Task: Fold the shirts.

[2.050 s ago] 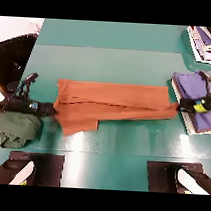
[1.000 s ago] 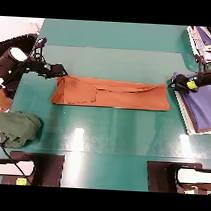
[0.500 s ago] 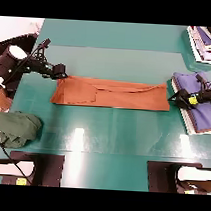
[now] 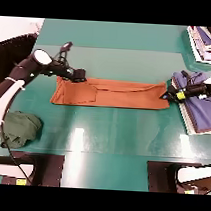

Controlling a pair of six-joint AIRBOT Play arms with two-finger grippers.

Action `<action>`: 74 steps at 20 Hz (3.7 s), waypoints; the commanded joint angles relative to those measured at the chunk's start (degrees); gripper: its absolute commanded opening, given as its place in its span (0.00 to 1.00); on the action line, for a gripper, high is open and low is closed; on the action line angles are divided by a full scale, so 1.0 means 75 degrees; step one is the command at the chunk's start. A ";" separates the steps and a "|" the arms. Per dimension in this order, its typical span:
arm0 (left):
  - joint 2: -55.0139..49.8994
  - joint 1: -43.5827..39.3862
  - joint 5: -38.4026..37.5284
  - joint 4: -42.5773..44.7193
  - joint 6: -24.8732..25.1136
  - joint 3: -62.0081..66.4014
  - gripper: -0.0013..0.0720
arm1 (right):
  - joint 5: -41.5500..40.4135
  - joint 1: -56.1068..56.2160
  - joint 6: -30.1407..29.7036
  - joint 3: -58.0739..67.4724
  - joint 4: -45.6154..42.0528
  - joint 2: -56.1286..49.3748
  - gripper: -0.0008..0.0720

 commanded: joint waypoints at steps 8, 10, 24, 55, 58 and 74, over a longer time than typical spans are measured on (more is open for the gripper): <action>-0.2328 -0.1818 -0.0026 -0.0026 -0.0522 0.2273 0.05 | 0.0816 0.1023 0.0245 0.2935 0.1603 0.1335 0.03; -0.2678 -0.1964 -0.0058 -0.0026 -0.0667 0.2640 0.05 | 0.0819 0.1451 0.0251 0.3453 0.1964 0.1329 0.03; -0.2964 -0.1553 -0.1154 0.0469 -0.0731 0.3806 0.05 | 0.0329 0.3853 0.0303 0.5170 0.1955 0.0423 0.03; 0.0647 0.3165 -0.2838 0.2139 -0.0842 0.4057 0.05 | -0.0889 0.3191 0.0816 0.1131 0.1903 -0.1055 0.85; 0.0644 0.3165 -0.2841 0.2139 -0.0842 0.4057 0.05 | -0.0801 0.3745 0.0810 0.1725 0.2422 -0.1874 0.85; 0.0647 0.1588 -0.2847 0.2040 -0.0490 0.4057 0.05 | -0.0997 0.3276 0.1265 0.4683 0.0994 -0.1629 0.03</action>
